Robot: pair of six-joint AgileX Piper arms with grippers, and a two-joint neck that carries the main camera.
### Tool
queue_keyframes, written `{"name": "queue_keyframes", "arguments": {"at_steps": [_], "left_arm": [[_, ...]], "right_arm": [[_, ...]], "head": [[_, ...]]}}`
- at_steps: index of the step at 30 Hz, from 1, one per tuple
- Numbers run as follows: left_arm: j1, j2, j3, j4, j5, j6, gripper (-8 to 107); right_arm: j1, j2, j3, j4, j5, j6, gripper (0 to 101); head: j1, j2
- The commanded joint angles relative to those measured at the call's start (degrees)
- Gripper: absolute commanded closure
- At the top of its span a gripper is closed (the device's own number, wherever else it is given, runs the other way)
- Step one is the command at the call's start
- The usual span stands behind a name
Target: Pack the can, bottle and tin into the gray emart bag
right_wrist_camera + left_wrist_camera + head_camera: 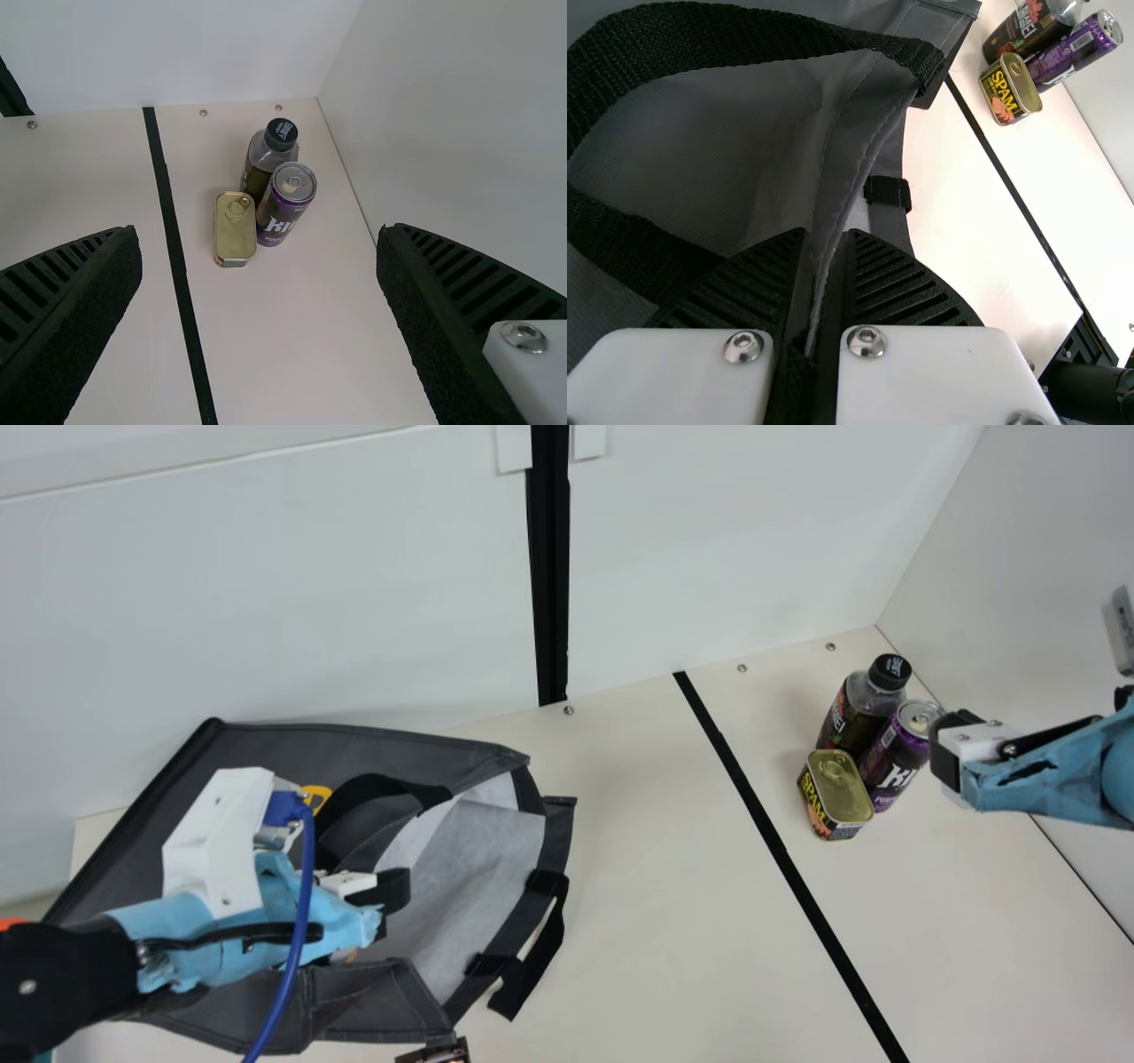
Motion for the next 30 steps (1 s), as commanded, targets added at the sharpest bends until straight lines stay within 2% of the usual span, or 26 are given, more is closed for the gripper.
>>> {"name": "queue_keyframes", "arguments": {"at_steps": [1, 13, 30], "left_arm": [[0.0, 0.0, 0.0, 0.0, 0.0, 0.0, 89], [0.0, 0.0, 0.0, 0.0, 0.0, 0.0, 89], [0.0, 0.0, 0.0, 0.0, 0.0, 0.0, 89]], "right_arm": [[0.0, 0.0, 0.0, 0.0, 0.0, 0.0, 10], [0.0, 1.7, -0.2, -1.7, -0.6, 1.1, 10], [-3.7, 8.1, -1.3, -0.9, -3.2, -1.9, 10]], "head": [[-1.3, 0.0], [-1.3, 0.0], [-1.3, 0.0]]}}
